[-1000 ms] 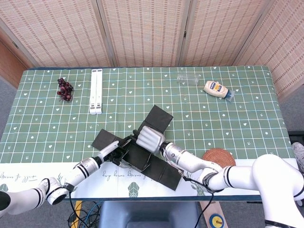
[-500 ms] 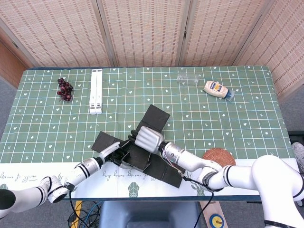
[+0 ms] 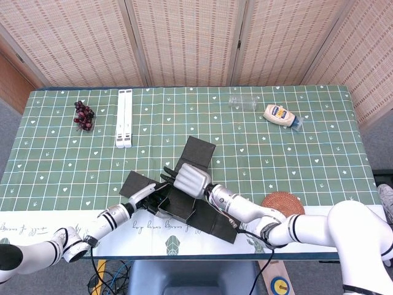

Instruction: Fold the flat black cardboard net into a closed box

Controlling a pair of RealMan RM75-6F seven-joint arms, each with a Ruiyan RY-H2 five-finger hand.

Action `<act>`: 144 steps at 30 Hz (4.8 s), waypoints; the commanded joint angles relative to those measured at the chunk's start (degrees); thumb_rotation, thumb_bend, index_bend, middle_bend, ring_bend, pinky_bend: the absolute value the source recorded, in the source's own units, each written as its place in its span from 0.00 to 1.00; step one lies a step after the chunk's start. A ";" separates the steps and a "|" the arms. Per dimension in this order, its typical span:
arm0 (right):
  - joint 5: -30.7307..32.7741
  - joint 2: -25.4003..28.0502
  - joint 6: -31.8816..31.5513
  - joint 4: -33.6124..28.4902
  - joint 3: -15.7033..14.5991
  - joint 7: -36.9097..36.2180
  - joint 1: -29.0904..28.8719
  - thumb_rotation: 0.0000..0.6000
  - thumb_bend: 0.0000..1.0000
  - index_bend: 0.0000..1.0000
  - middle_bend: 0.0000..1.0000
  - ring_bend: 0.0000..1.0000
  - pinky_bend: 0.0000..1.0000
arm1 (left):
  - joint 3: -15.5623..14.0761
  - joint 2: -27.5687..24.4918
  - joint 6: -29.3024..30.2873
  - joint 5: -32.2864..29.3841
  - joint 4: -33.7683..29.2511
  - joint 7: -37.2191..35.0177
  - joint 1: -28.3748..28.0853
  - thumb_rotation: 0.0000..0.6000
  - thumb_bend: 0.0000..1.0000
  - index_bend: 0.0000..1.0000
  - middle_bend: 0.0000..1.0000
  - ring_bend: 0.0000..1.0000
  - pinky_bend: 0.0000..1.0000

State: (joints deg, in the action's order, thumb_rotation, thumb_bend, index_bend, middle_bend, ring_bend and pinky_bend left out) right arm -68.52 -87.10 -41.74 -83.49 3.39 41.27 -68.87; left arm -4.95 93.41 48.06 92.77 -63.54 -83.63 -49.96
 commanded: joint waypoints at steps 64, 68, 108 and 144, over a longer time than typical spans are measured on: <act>-0.54 12.96 -16.37 -9.10 3.41 -40.64 25.96 1.00 0.14 0.00 0.17 0.75 1.00 | 7.54 -19.28 2.69 -7.16 -12.19 -19.97 5.37 1.00 0.14 0.23 0.21 0.72 1.00; -0.44 12.24 -16.55 -7.25 3.36 -44.42 28.01 1.00 0.15 0.01 0.23 0.76 1.00 | 9.05 -21.29 2.16 -8.45 -13.02 -20.08 5.35 1.00 0.14 0.23 0.21 0.72 1.00; -8.13 -5.98 -12.59 -0.11 6.96 -32.50 21.91 1.00 0.23 0.21 0.33 0.83 1.00 | 13.32 -21.33 -2.64 -9.25 -19.58 -6.23 4.89 1.00 0.14 0.22 0.21 0.72 1.00; -13.16 -6.55 -17.93 -1.65 5.89 -24.39 21.13 1.00 0.24 0.21 0.38 0.85 1.00 | 10.65 -12.96 -2.55 -9.57 -13.95 7.72 5.49 1.00 0.14 0.22 0.21 0.72 1.00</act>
State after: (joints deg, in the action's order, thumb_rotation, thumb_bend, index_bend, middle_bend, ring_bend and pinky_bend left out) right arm -80.69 -92.91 -58.89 -85.99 9.36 17.43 -47.59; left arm 5.71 80.43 45.52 83.20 -77.50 -75.91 -44.47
